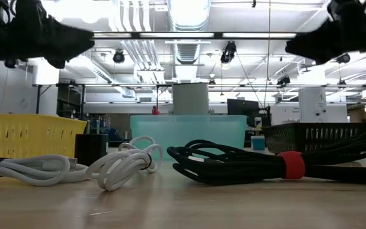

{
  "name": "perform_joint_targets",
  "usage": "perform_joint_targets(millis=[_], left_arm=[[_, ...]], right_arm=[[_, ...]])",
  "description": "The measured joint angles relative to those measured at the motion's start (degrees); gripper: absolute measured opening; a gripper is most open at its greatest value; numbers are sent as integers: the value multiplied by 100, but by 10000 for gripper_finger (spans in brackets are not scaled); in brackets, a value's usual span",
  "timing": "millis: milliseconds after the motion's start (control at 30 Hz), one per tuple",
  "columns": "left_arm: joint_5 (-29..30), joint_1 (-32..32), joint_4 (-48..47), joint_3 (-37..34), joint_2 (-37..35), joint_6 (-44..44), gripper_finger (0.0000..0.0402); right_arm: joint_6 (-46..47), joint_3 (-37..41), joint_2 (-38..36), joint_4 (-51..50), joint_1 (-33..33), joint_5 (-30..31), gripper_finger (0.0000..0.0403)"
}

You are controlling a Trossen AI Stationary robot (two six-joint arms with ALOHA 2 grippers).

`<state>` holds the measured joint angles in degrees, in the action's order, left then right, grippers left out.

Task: Pick and place items into bin
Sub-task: Put the blue charger adapter into the black bin

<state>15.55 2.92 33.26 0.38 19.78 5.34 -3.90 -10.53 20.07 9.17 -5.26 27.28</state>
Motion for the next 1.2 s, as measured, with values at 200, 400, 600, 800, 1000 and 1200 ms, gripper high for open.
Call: perform_joint_targets(millis=[200,400,600,800,1000,1200], left_arm=[[20,0,672,0,436,-36,205],[-4,0,788,2,809,-32,205],[-24,0,919,22,1027,-6,205],[-27,0,1256,24,1176,11,205],[-30,0,1341,28,1208,228,206],[-34,0,1429,28,1210,310,206]], right_arm=[[134,-1122,962,-1306,128,740,176],[247,-2066,1980,-2294,343,740,169],[525,-2919,2873,-3532,758,716,160],[900,-3354,3540,-4424,1402,326,164],[768,-3553,4018,-4447,2151,-1122,172],[246,-3923,4608,-4441,2653,-1333,181]])
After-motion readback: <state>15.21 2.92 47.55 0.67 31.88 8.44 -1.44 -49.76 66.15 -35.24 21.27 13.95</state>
